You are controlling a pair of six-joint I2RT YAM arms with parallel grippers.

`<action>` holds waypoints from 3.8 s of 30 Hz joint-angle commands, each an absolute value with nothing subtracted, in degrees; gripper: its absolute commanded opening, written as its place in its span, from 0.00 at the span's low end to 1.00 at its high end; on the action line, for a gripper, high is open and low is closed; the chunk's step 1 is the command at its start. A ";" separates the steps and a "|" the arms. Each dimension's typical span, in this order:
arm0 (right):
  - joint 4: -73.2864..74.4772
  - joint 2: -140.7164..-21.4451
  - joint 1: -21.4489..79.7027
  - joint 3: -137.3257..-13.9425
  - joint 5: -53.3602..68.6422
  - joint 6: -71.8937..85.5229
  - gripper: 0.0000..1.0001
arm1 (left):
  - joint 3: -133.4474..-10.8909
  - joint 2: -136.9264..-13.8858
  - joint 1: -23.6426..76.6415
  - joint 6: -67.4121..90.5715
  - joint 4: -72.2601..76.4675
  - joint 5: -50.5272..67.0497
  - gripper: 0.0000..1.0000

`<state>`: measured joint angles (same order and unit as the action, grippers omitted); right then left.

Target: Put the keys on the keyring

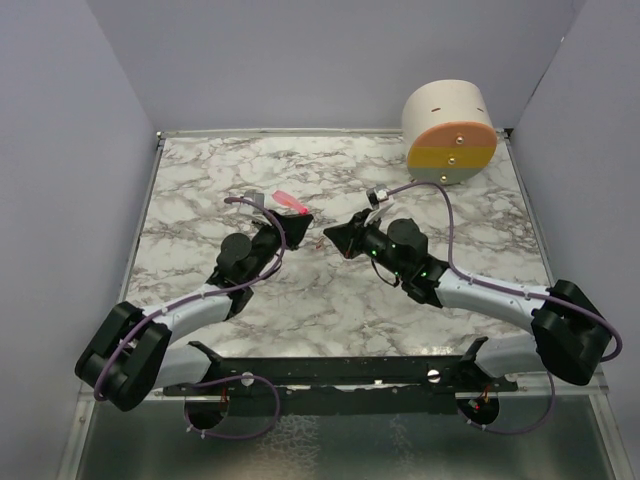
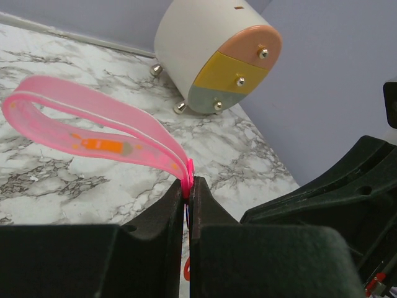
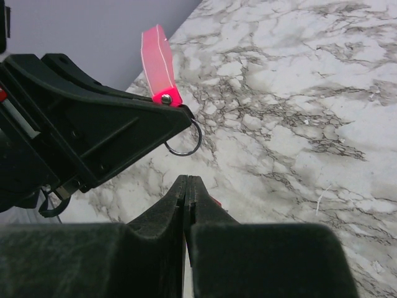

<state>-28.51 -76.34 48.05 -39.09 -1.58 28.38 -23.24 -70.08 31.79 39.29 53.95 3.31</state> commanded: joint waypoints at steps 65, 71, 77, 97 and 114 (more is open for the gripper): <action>-33.14 -77.33 48.43 -40.36 1.07 34.45 0.01 | -20.83 -74.92 36.82 40.34 68.20 -0.26 0.00; -33.22 -77.86 48.40 -40.36 0.73 34.62 0.01 | -20.93 -75.06 37.05 40.25 68.20 -0.26 0.00; -33.15 -77.70 48.43 -40.38 0.25 34.54 0.01 | -20.98 -74.89 37.20 40.17 68.20 -0.13 0.00; -30.70 -76.47 48.33 -40.49 -3.03 34.27 0.01 | -20.91 -74.02 37.49 39.64 68.20 0.52 0.00; -29.40 -76.02 48.25 -40.36 -3.75 33.94 0.01 | -20.18 -72.54 37.57 39.21 68.12 0.12 0.00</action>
<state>-30.02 -77.25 48.05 -39.00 -2.22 34.24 -20.05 -74.19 37.26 40.05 65.54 0.38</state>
